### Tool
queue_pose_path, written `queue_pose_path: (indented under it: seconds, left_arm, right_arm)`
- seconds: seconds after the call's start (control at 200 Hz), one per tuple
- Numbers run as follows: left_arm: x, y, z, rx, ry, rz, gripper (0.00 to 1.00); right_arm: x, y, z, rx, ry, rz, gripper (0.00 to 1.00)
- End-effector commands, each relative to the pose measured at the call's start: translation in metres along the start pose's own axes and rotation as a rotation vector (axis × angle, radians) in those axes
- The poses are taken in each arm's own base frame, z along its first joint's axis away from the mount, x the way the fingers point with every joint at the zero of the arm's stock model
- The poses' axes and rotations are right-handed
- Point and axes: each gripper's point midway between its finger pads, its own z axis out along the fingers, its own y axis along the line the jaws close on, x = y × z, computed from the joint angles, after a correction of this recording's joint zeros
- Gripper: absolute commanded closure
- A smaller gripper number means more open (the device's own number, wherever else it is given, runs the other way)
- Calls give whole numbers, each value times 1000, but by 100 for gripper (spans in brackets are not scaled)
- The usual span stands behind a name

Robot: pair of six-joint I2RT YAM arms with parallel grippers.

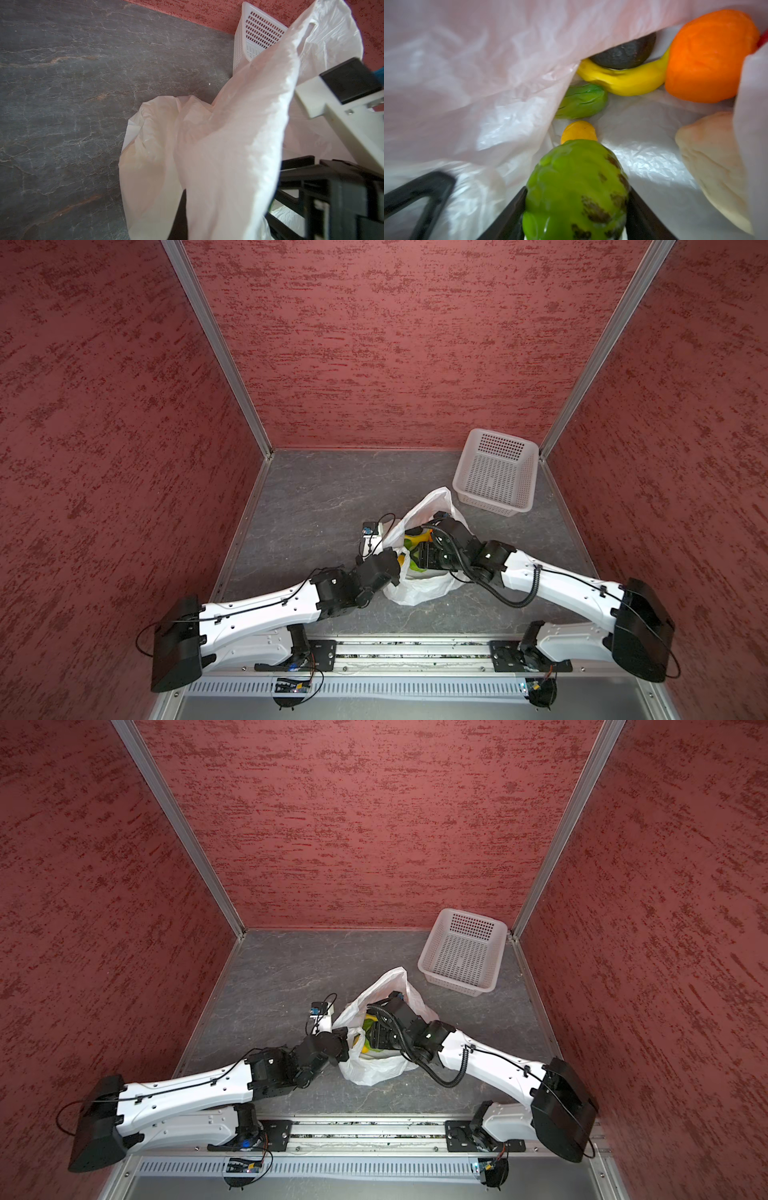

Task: Untie the knot of the plastic bag and take out the fruit
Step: Pick up the fruit from the plastic bag.

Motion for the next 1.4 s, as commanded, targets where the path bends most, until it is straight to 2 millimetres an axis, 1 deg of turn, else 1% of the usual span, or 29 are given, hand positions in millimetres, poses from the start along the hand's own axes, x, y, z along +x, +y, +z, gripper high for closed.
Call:
queue_pose_path:
  seconds: [0.0,0.245,0.351,0.441,0.591,0.701,0.771,0.852,0.992,1.097,1.182,1.257,1.317,1.398]
  left_arm:
    - [-7,-4,-2,19,-17,-5,100]
    - [-11,-3,-5,18,-32,-10,100]
    - [-12,-3,-5,14,-31,-6,100]
    - [-11,-2,-5,12,-30,-6,100]
    - [-11,-1,-5,8,-33,-6,100]
    - [-13,-1,-5,10,-36,-7,100]
    - [-13,-2,-5,13,-36,-8,100]
    - [-13,-2,-5,15,-33,-4,100]
    - [-12,-2,-5,18,-28,-3,100]
    - [-11,-1,-6,20,-28,-7,100]
    - [-12,0,-7,20,-31,-7,100]
    - [-11,0,-7,19,-28,-7,100]
    - [-10,-1,-6,24,-26,-3,100]
    - [-10,-1,-6,25,-25,-1,100]
  right_arm:
    - [-5,21,-20,-55,1,-49,40]
    - [-1,29,-38,-76,31,-90,40]
    - [-4,37,-53,-93,33,-105,39]
    - [-10,44,-71,-98,18,-117,39]
    - [-25,57,-97,-105,-21,-143,38]
    - [-43,66,-112,-104,-64,-167,38]
    - [-57,66,-122,-93,-104,-171,37]
    - [-75,62,-132,-85,-149,-163,37]
    - [-114,43,-151,-53,-250,-130,37]
    - [-146,16,-164,-3,-331,-93,37]
    - [-169,-13,-171,51,-378,-55,37]
    - [-190,-44,-174,117,-428,-15,36]
    - [-206,-69,-173,161,-466,17,36]
    - [-227,-102,-166,220,-500,55,36]
